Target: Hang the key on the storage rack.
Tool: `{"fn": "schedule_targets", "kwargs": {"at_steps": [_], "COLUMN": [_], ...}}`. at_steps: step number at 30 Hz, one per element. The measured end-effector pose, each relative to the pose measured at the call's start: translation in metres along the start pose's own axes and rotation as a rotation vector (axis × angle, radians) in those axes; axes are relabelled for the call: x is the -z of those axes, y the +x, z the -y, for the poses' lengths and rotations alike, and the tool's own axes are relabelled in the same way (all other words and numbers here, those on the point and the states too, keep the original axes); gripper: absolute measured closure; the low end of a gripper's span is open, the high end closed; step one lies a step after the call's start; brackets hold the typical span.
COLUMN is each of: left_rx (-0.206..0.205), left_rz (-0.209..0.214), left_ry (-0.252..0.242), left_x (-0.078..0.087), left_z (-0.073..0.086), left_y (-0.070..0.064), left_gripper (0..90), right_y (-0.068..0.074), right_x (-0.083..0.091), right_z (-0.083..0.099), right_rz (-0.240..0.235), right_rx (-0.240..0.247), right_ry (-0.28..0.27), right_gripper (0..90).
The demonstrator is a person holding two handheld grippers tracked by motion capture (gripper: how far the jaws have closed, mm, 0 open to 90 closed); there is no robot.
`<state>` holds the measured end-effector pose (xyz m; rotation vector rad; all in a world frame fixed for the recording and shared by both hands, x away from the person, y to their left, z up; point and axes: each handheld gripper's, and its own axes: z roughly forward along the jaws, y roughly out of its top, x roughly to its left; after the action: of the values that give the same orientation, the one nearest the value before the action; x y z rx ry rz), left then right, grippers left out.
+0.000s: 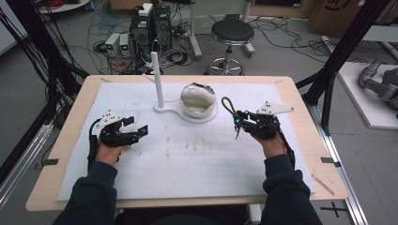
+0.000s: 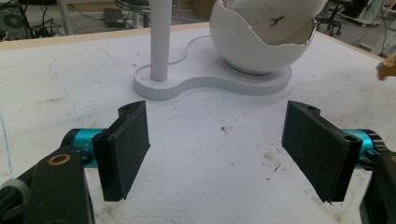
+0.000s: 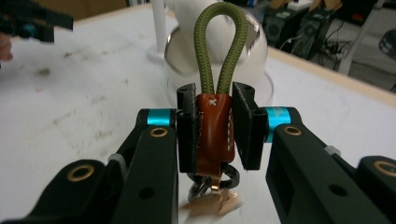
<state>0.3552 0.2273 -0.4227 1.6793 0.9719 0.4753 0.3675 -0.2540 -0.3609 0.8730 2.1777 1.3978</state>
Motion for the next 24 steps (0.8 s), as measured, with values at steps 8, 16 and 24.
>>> {"fn": "schedule_targets", "kwargs": {"at_steps": [8,16,24], "left_rx": [-0.002,0.004,0.004], "left_rz": [0.006,0.007,0.012], "left_ry": [0.0,-0.006,-0.005], "left_x": [0.0,0.0,0.0], "left_z": [0.0,0.0,0.0], "left_y": [0.0,0.001,0.002], "left_gripper": [23.1,23.1,23.1], "right_y": [0.007,0.019,0.036], "right_x": [-0.02,-0.043,-0.073], "right_z": [-0.044,-0.076,-0.101], "right_rz": [0.013,-0.003,-0.022], "right_rx": [0.052,0.082,0.119], "right_ry": [-0.027,-0.066,-0.068], "right_gripper": [73.7,73.7,73.7]}}
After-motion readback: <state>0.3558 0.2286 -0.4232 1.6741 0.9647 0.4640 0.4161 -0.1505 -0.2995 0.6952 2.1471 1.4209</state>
